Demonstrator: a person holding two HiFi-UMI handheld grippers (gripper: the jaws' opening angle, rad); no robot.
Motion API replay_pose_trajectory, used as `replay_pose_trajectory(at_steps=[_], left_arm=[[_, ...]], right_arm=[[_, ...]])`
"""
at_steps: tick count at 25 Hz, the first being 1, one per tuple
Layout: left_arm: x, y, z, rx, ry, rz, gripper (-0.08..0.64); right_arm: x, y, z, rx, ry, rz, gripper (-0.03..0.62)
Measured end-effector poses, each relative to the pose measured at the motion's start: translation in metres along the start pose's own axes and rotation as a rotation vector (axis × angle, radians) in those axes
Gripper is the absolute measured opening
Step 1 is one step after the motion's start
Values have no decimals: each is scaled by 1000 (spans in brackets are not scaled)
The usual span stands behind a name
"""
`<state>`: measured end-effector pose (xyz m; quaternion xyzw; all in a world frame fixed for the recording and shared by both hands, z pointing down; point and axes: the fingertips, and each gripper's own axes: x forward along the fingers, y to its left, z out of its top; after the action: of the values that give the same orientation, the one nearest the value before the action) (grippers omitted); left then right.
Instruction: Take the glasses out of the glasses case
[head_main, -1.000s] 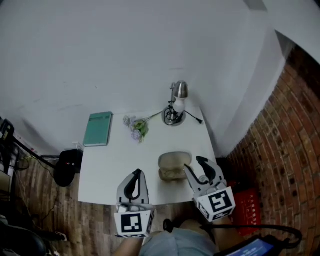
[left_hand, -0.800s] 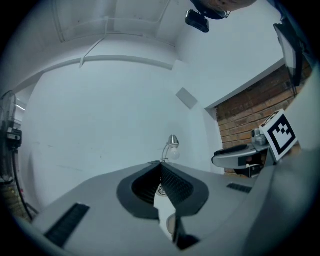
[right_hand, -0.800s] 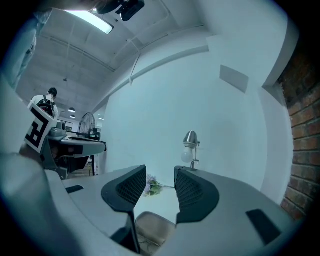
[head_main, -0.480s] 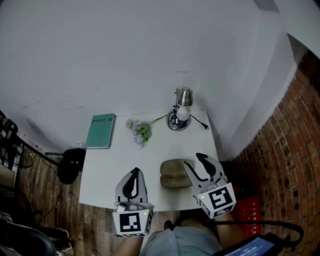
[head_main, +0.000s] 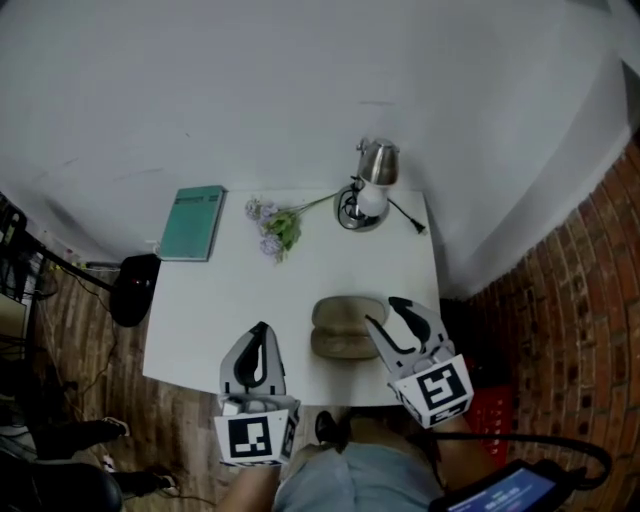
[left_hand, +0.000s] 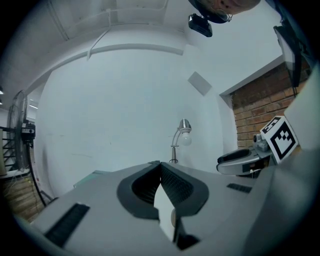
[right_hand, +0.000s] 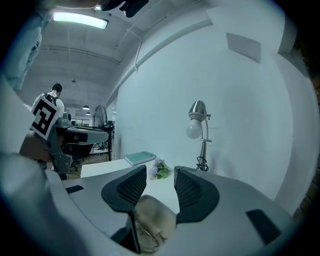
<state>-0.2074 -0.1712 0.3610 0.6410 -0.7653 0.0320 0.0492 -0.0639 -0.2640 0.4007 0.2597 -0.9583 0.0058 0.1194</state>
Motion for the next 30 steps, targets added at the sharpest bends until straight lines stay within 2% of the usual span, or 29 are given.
replay_pose_trajectory(at_steps=[8, 12, 16, 21, 26, 30], left_arm=[[10, -4, -20, -1, 60, 21, 6], [18, -3, -33, 7, 119, 29, 6], [24, 1, -40, -6, 119, 26, 6], [28, 5, -57, -9, 162, 31, 6], [35, -2, -57, 4, 155, 14, 6], [32, 4, -72, -2, 207, 44, 6]], right_arm=[[14, 9, -43, 2, 98, 96, 179], [24, 17, -69, 7, 162, 140, 170], [29, 27, -95, 19, 222, 195, 169], [31, 31, -121, 29, 283, 211, 166], [33, 34, -147, 25, 350, 224, 160], [32, 35, -166, 30, 401, 248, 159]])
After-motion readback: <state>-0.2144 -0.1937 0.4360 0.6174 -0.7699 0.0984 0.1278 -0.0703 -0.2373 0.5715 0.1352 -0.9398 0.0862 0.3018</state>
